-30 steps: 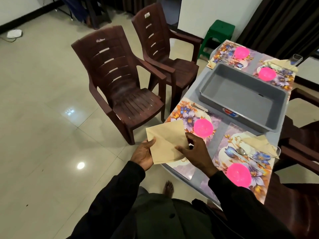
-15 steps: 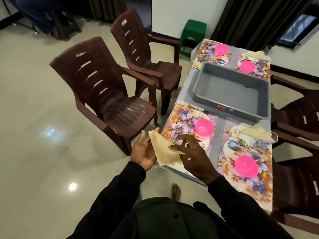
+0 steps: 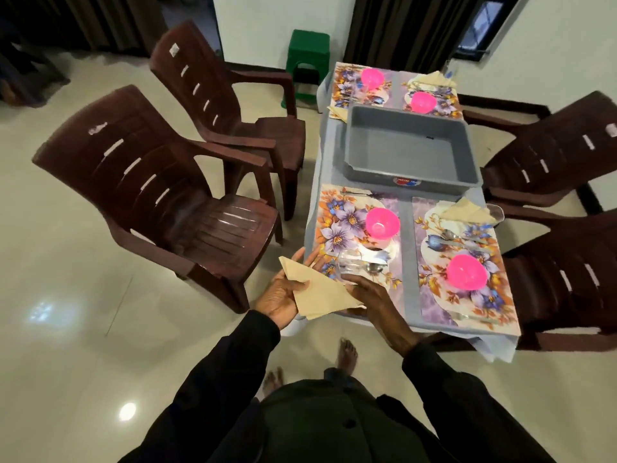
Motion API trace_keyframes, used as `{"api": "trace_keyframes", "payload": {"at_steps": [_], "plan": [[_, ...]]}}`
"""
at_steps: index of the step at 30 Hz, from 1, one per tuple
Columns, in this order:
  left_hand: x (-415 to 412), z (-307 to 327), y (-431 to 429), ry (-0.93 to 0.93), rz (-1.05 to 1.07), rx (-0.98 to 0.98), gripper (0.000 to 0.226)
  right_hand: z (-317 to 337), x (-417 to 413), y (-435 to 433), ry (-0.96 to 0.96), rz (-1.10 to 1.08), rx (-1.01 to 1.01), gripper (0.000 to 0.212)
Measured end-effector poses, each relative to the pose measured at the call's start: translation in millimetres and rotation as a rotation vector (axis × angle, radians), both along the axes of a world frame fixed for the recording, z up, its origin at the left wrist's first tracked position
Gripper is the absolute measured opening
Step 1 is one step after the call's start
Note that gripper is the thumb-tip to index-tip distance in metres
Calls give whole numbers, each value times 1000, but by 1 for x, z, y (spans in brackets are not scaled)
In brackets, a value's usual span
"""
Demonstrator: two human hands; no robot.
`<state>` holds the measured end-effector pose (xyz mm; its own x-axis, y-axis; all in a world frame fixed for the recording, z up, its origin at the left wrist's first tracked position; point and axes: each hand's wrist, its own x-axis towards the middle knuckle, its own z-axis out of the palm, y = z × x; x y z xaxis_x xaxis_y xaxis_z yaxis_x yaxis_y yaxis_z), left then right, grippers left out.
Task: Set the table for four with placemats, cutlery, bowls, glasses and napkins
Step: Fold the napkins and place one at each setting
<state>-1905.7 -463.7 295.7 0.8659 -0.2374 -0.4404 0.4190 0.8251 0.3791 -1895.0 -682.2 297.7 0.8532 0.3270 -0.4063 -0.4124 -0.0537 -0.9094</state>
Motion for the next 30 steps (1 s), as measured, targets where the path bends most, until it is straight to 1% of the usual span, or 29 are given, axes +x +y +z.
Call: {"api": "trace_keyframes", "payload": {"at_steps": [1,2,4,6,8,11,13,15,17,18,20,22,24,27,30], "plan": [[-2,-4,1,15,-10,13,79,-8,-3,3,100,-39,1,32],[-5,-6,1,30,-17,18,78,-16,-6,5,134,-56,-30,28],[-8,-15,0,72,-27,11,72,-27,-14,7,131,-84,-91,25],[-8,-28,-2,150,-35,33,62,-35,-19,4,126,-155,-133,23],[-8,-48,-4,248,-38,141,52,-46,-19,-1,109,-220,-189,21],[-5,-80,-9,378,-41,305,45,-66,-8,-13,99,-288,-293,18],[-1,-96,-15,421,-56,382,40,-79,2,-21,86,-282,-366,15],[8,-110,-23,468,-66,450,34,-96,16,-30,84,-272,-435,16],[18,-122,-30,523,-35,504,30,-114,30,-38,50,-242,-511,14],[22,-126,-32,544,-14,512,25,-121,37,-41,2,-216,-562,11],[30,-130,-35,581,20,508,19,-132,50,-43,-49,-164,-648,14],[38,-133,-38,594,51,502,21,-139,61,-45,-52,-155,-697,17],[44,-133,-40,600,66,526,19,-147,68,-46,-53,-161,-733,18],[49,-137,-41,617,70,538,19,-156,66,-48,-41,-163,-821,25],[52,-139,-41,623,65,515,16,-158,60,-48,-102,-189,-887,30]]}}
